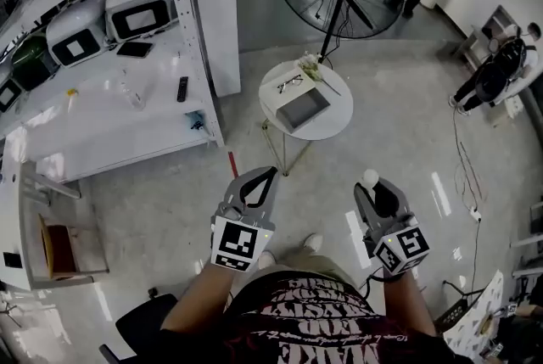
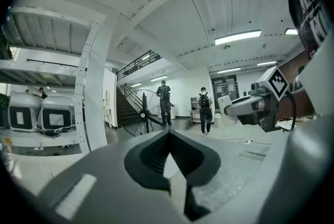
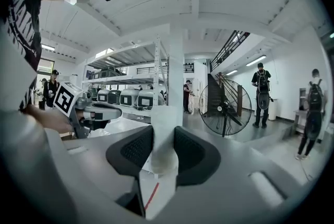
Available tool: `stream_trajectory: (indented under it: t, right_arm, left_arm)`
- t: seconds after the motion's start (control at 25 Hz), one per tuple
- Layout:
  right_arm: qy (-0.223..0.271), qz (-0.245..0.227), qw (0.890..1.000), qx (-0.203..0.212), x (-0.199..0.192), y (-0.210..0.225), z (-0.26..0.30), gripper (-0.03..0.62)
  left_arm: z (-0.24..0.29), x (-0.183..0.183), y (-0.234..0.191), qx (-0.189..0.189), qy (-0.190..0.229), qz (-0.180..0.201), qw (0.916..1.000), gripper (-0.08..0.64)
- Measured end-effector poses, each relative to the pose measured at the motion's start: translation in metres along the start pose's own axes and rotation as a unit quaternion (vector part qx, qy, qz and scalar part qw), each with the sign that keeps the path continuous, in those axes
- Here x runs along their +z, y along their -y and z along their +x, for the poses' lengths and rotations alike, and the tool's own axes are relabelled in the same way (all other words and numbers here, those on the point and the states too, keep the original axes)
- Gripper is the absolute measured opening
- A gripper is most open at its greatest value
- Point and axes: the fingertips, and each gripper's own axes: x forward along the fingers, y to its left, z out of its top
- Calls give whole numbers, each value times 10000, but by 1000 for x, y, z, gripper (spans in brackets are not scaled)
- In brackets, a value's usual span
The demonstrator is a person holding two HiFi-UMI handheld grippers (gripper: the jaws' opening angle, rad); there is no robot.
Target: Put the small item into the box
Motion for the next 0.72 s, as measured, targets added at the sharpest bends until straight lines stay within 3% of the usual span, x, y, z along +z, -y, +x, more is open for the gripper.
stream_trajectory:
  t: [0.32,0.72]
  right_arm:
    - [128,294,9994,140,-4,9,18,152]
    - [226,221,9989,340,5,27,60,150]
  left_arm:
    - [0,-26,-25,269,-257,-231,9990,3]
    - [28,-19,-47,339,-189,-253,9989,3]
